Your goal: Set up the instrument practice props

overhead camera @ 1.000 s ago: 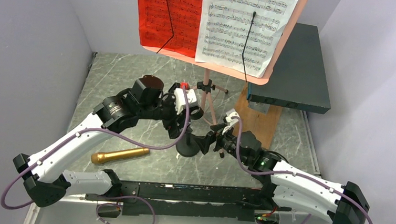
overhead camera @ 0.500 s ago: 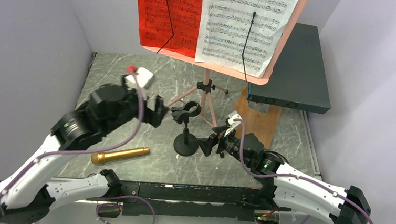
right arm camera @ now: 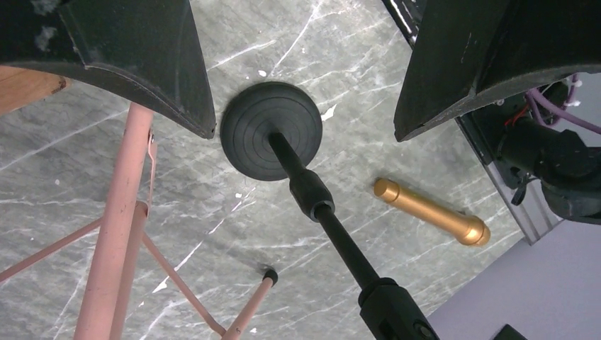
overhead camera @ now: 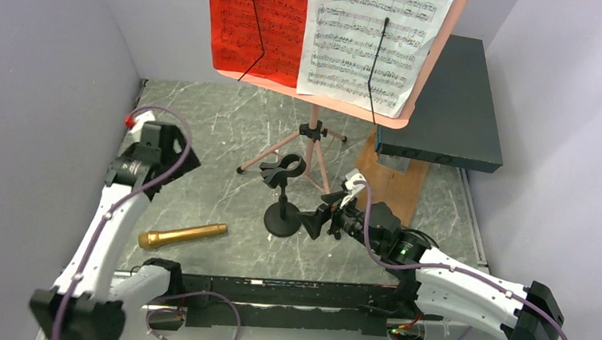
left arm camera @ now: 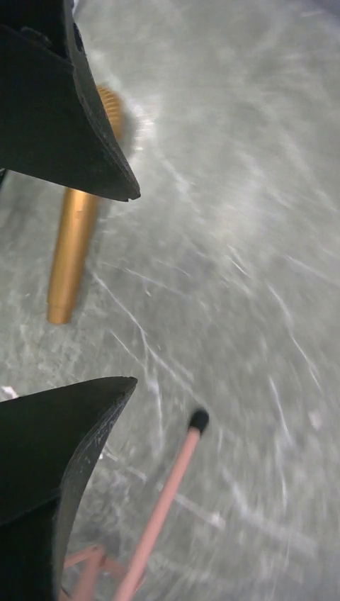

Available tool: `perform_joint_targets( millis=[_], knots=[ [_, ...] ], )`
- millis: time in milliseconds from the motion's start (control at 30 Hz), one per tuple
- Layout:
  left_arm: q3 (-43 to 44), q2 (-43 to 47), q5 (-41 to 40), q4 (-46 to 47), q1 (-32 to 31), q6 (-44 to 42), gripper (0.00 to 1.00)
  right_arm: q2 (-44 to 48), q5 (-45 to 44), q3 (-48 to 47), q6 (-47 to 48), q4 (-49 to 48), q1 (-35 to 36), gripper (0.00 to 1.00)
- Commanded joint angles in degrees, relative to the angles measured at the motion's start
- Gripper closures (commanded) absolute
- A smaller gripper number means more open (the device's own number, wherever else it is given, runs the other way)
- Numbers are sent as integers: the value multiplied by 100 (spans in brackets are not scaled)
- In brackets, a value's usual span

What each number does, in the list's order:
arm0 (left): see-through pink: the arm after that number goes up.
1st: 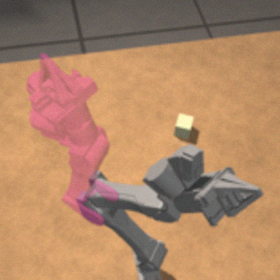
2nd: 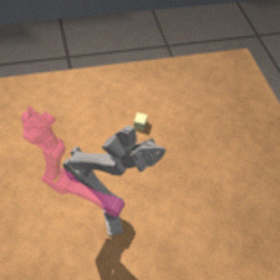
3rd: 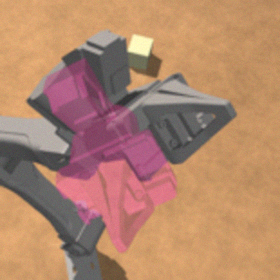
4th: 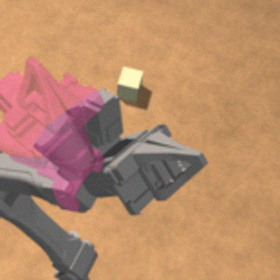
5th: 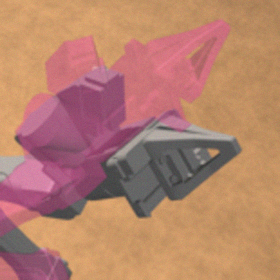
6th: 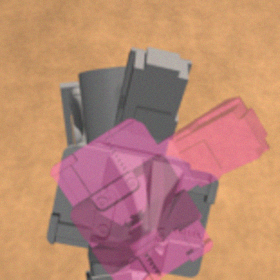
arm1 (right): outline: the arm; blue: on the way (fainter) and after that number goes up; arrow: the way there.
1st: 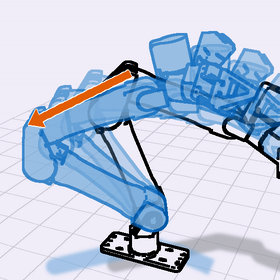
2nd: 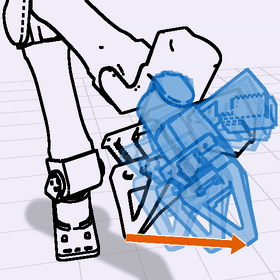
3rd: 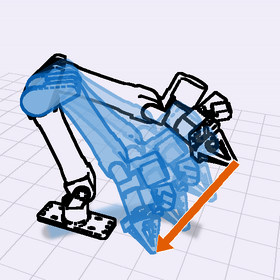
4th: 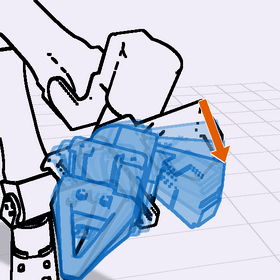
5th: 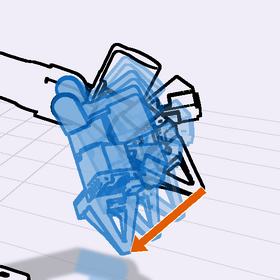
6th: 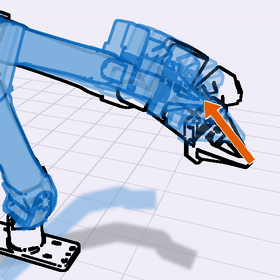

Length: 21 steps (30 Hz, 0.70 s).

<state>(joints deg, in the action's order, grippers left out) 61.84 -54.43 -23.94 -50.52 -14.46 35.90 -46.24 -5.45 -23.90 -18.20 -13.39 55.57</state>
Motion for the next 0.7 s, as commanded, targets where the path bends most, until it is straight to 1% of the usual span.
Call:
perform_joint_targets(
  millis=[0, 67, 133, 267, 333, 400, 433, 500, 567, 667],
  knots=[
    [-490, -454, 1802, -793, 1779, 1914, 2, 230, 78, 16, -97, -197, -25, 1],
    [-650, -717, 1575, -1533, 2027, 3188, 4, 314, 58, 53, -154, -170, -20, 1],
    [-882, -792, 1529, -1831, 2149, 3800, 4, 358, 75, 105, -204, -213, -23, 1],
    [-1561, -480, 1663, -1657, 2247, 4648, 4, 349, 125, 138, -246, -281, -22, 1],
    [-1779, -418, 1720, -1540, 2299, 4892, 5, 306, 151, 102, -225, -250, -20, 1],
    [-1925, -503, 1720, -1436, 2374, 5087, 9, 279, 158, 73, -204, -227, -20, 1],
    [-2009, -594, 1885, -1341, 2452, 5104, 10, 274, 159, 70, -194, -226, -20, 1],
    [-2132, -895, 2245, -1105, 2626, 5035, 11, 273, 163, 74, -189, -230, -20, 1],
    [-2262, -1370, 2402, -865, 2804, 4981, 15, 280, 160, 85, -200, -234, -24, 1],
    [-2479, -1997, 2508, -420, 3107, 4799, 27, 318, 144, 125, -248, -253, -20, 1]
  ],
)
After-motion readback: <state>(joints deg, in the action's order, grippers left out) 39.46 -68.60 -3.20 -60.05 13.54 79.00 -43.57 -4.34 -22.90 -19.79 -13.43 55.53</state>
